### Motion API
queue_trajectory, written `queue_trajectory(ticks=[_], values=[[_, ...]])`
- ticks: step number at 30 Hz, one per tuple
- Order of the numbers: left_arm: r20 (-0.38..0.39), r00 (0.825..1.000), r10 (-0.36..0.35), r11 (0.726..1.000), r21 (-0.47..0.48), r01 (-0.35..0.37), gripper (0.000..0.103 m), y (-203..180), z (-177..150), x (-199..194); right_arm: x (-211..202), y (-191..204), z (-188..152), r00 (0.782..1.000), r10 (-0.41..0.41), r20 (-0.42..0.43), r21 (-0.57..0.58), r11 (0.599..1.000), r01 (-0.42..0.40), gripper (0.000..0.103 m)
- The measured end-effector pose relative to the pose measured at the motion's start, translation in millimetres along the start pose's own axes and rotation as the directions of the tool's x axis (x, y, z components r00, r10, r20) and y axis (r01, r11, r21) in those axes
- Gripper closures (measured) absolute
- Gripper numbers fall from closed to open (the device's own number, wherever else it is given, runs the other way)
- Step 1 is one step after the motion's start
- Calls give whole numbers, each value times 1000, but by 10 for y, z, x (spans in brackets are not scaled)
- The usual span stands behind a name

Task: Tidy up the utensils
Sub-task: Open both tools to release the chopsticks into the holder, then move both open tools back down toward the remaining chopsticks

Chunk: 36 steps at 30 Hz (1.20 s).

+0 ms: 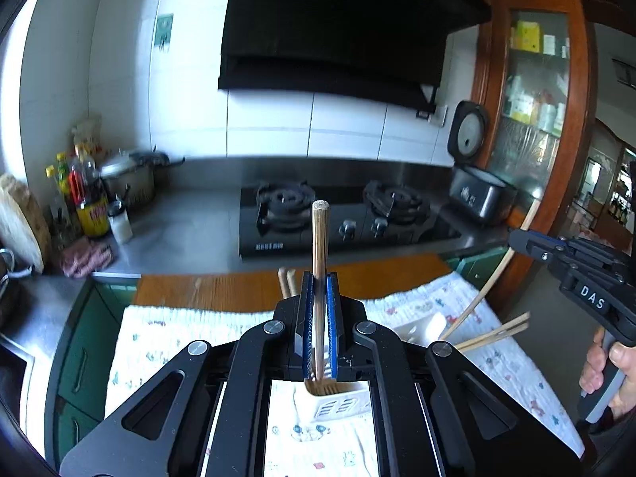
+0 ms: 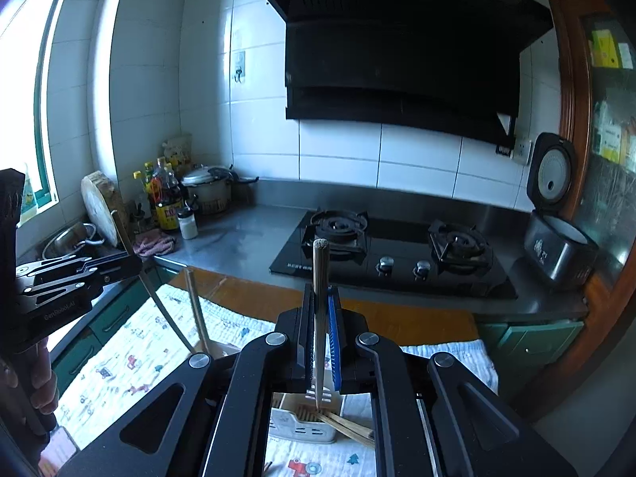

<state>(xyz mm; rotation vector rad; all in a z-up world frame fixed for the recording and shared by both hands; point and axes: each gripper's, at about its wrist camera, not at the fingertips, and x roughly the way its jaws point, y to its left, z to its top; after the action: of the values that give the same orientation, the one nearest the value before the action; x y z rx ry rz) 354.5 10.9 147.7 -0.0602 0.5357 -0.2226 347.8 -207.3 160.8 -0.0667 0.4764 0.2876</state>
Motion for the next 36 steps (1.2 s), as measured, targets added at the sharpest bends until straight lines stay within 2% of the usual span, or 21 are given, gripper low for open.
queue_trajectory(ticks=[12,16,19,22,24,26,28,30,32,34,36], values=[[-123,992,-18,998,-58,11,97,198,-389,339,331,7,-384,996,5,-86,11,1000,-4,96],[-137,990,-19,998,-60,11,95,193,-444,360,356,11,-455,995,6,-101,19,1000,-4,96],[-135,991,-17,998,-59,9,90,180,-437,310,306,-13,-454,996,8,-93,29,1000,-6,92],[-117,993,-25,998,-67,17,81,159,-416,168,176,-37,-426,997,0,-75,26,1000,2,86],[-97,995,-19,998,-61,13,80,138,-414,31,23,-45,-420,999,-3,-50,27,1000,5,83],[-75,997,-21,998,-61,16,72,105,-440,-152,-148,-33,-435,999,7,-37,29,1000,-6,77],[-54,998,-18,998,-54,15,70,74,-493,-327,-329,-2,-493,1000,12,-24,18,1000,-12,73],[-43,999,-6,999,-47,4,66,22,-601,-522,-534,60,-627,1000,15,-18,6,1000,-15,64],[-29,999,-15,999,-40,14,62,-13,-716,-692,-696,128,-788,999,28,-26,-7,1000,-28,59],[-22,1000,4,1000,-30,-5,60,-51,-863,-841,-841,196,-968,999,24,-29,-22,999,-25,56],[-22,1000,-17,999,-42,16,59,-65,-1019,-968,-978,275,-1215,998,38,-46,-31,999,-40,52]])
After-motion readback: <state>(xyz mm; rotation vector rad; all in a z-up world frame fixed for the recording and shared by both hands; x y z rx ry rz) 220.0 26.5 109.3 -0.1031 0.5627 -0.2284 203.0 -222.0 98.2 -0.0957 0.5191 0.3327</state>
